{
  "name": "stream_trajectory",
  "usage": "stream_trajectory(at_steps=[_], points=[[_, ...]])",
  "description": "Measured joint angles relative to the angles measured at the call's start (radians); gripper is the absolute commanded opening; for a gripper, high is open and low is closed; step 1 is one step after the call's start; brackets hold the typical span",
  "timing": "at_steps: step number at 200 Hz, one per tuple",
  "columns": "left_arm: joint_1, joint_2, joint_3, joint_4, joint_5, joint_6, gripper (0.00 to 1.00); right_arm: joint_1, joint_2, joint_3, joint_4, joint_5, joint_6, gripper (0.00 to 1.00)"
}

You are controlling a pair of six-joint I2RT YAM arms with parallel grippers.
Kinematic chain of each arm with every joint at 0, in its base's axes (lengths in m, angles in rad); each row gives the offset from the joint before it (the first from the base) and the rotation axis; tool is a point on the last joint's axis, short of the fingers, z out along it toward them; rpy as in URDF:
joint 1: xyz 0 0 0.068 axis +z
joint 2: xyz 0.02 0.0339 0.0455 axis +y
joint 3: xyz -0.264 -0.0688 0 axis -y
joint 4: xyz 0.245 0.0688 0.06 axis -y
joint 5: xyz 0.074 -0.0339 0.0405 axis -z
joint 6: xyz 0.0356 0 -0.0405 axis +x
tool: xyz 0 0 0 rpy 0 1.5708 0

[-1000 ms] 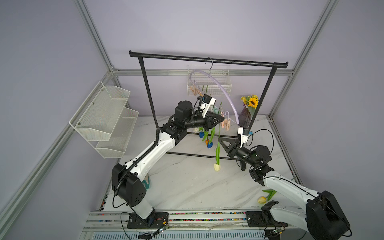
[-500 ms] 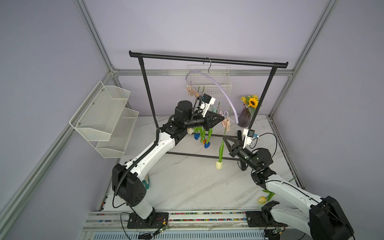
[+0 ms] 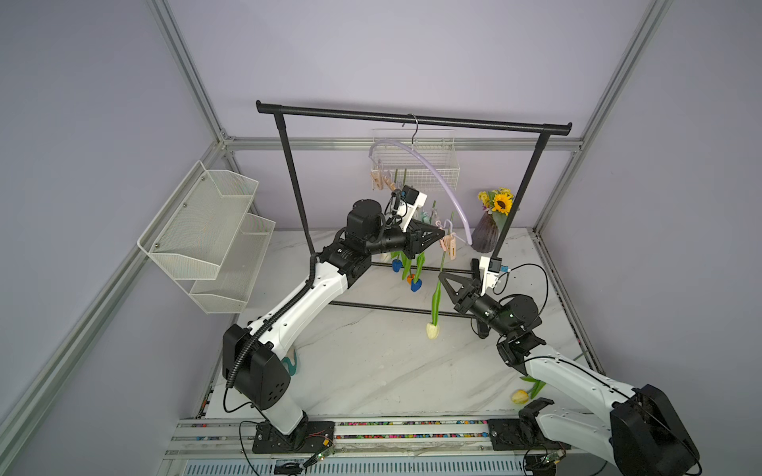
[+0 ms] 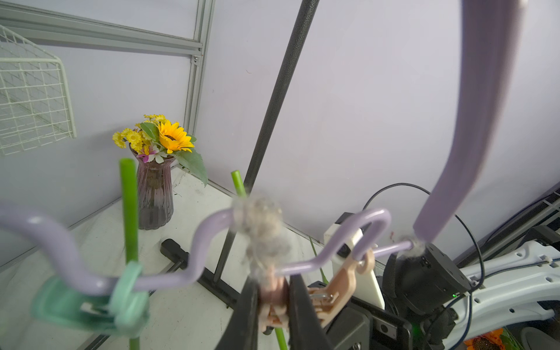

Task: Dry the flowers on a clothes hanger
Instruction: Clamp the flower onto the hanger.

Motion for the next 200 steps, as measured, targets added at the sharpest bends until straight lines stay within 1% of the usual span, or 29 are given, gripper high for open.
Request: stream_trajectory(at_steps=[84, 93, 139, 153, 168, 174, 200], points=[[0.000, 0.004, 0.000, 0.005, 0.000, -0.012, 0.06, 0.010, 0.023, 0.000, 0.023, -0.034, 0.008, 0.00], [0.000, 0.005, 0.000, 0.005, 0.000, -0.015, 0.07, 0.010, 0.027, 0.001, 0.023, -0.034, 0.008, 0.00], [0.000, 0.005, 0.000, 0.007, 0.008, -0.016, 0.23, 0.011, 0.033, 0.013, 0.022, -0.035, 0.005, 0.00], [0.000, 0.005, 0.000, 0.008, 0.011, -0.018, 0.31, 0.011, 0.033, 0.014, 0.022, -0.034, 0.001, 0.00], [0.000, 0.005, 0.000, 0.012, 0.014, -0.014, 0.43, 0.011, 0.033, 0.014, 0.021, -0.033, -0.004, 0.00], [0.000, 0.005, 0.000, 0.013, 0.014, -0.021, 0.47, 0.011, 0.033, 0.014, 0.021, -0.032, -0.006, 0.00], [0.000, 0.005, 0.000, 0.019, 0.018, -0.025, 0.54, 0.011, 0.033, 0.014, 0.018, -0.029, -0.018, 0.00]])
